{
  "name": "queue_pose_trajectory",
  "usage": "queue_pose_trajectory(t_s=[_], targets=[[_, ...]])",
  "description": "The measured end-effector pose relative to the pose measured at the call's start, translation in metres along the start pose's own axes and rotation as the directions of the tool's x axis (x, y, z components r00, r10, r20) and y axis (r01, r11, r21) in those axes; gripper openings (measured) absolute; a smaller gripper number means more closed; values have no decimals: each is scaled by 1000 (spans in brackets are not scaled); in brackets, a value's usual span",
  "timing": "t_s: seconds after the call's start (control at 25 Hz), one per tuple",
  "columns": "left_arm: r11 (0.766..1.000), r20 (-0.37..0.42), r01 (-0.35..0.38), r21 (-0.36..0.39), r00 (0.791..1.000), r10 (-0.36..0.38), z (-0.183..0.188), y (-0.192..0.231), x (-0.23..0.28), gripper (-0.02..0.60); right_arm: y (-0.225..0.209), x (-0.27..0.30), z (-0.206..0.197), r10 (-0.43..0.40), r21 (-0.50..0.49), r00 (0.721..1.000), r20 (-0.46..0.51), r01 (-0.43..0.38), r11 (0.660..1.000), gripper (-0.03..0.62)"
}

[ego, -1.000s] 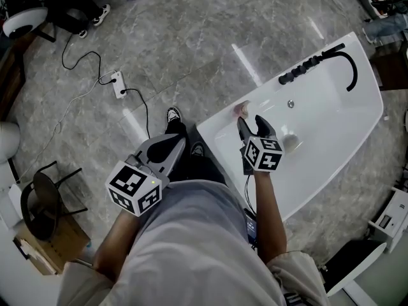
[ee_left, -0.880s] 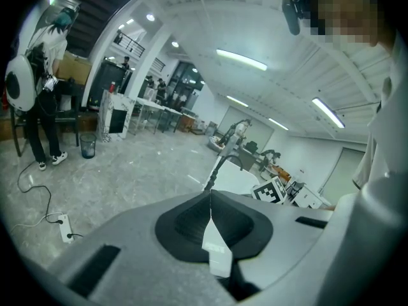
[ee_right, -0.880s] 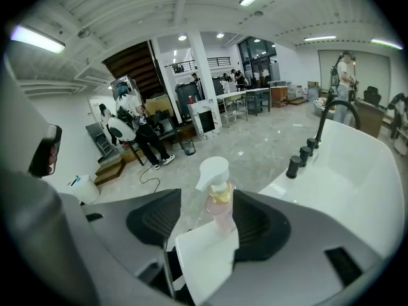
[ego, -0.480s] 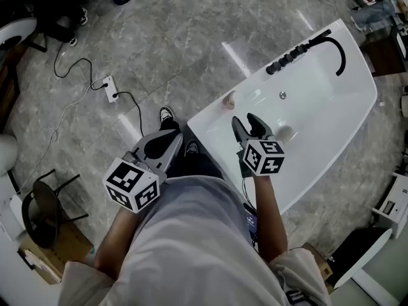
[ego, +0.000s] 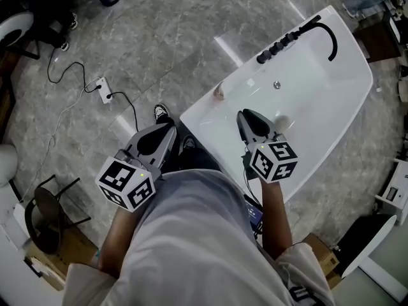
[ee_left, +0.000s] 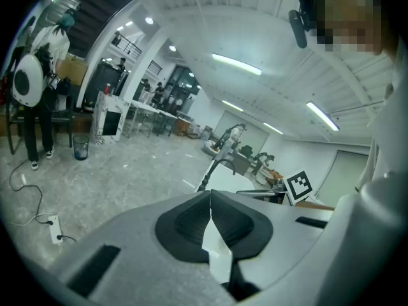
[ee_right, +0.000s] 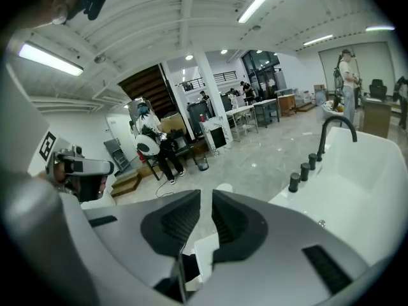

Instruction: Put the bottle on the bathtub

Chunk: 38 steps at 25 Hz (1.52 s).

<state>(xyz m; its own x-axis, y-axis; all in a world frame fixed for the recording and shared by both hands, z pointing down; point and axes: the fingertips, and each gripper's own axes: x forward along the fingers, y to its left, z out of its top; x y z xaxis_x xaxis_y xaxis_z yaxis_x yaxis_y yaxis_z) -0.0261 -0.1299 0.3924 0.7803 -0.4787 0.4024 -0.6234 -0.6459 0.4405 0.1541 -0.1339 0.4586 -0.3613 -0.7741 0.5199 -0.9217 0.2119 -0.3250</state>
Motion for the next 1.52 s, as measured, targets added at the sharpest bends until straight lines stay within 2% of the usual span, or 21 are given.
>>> queue_pose_trajectory(t_s=[0.52,0.68,1.52], targets=[[1000,59,4,28,998,-6,17,-11,-2,9,24,-46,22,7,-54,997,80,-3,999,26],[999,74,5,40,997,-8,21,-12,-3,9,36,-56,28,0,-98,994,109,11,995,12],[997,64,59,57,996,-63,22,-17,-8,9,58,-61,25,-33,-147,997,76,44,988,11]])
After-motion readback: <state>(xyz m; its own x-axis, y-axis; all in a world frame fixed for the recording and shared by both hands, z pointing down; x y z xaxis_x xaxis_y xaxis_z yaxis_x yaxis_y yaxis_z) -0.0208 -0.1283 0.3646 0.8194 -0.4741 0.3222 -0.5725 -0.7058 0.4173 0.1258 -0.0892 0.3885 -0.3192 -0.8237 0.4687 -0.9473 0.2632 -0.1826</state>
